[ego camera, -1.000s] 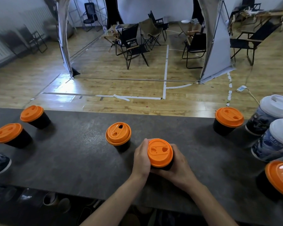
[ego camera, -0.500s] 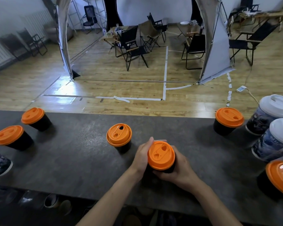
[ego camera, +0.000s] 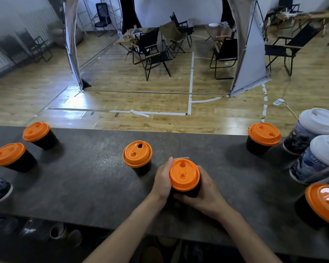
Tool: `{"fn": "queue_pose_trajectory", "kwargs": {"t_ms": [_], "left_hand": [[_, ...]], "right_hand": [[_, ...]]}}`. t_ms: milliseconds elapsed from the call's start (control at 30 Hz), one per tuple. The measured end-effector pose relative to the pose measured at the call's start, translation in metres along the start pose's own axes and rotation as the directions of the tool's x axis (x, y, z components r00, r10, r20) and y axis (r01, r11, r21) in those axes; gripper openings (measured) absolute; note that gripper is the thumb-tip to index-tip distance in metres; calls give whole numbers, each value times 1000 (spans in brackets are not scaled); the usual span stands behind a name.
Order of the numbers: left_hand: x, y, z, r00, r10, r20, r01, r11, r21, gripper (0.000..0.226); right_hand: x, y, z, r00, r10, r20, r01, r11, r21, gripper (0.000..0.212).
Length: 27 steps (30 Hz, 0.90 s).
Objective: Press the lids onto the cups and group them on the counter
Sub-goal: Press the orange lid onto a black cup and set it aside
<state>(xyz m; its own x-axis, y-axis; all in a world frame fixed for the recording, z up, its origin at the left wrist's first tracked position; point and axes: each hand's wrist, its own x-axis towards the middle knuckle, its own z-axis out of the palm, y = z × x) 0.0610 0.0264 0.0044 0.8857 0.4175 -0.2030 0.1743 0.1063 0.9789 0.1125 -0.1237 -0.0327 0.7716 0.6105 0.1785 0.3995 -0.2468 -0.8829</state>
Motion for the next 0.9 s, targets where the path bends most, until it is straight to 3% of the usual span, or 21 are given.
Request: {"fn": "queue_pose_trajectory", "kwargs": {"t_ms": [100,300,433,533,700,800,900], "left_hand": [[-6,-6,8,994,2,-105,-5,999,-34,48],[0,0,0,993,-107,43,108,993,-42,56],[-10,-7,10,996,-44,-77,41,998,-50,54],[-11,-12,11,990,-26,-138,20,999,-45,55],[-2,-3,0,998,-39,49,40,999,-25,55],[-8,-6,4,1000,24,-19,-24,1000,-11,52],[-13,-12,9,993,47,-107,-51,998,-34,49]], "right_hand": [[0,-2,4,999,22,-28,-21,999,25,92],[0,4,0,1000,12,4,-12,1000,21,88],[0,0,4,999,6,-31,-4,999,42,99],[-1,-2,2,998,10,-66,-9,1000,18,86],[-2,-1,0,999,-27,-21,27,1000,-13,80],[-2,-2,4,999,-19,-26,18,1000,-18,93],[-2,-1,3,998,28,-52,-28,1000,-12,87]]}}
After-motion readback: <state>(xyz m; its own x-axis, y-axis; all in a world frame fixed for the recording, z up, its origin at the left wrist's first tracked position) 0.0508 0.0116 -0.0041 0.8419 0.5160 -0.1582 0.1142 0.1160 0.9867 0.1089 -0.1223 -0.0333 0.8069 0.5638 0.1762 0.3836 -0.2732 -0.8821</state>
